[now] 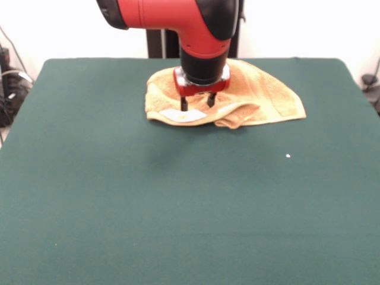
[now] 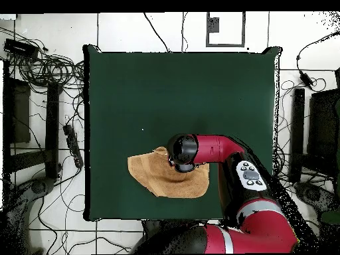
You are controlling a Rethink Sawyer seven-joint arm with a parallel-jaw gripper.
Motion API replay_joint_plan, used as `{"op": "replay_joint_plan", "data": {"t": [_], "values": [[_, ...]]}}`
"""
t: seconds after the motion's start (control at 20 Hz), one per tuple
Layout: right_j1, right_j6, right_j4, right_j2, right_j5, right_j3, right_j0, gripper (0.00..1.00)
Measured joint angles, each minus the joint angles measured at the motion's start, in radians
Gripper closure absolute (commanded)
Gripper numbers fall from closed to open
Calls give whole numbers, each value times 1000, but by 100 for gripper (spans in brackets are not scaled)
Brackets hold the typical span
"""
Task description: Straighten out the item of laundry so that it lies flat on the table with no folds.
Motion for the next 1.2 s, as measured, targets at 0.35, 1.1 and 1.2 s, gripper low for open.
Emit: {"op": "replay_joint_plan", "data": {"t": [0.35, 1.1, 1.2], "values": [[-1, 0, 0, 0, 0, 0, 0, 0], [-58, 0, 4, 0, 1, 3, 29, 0], [-70, 0, 4, 0, 2, 4, 30, 0]]}}
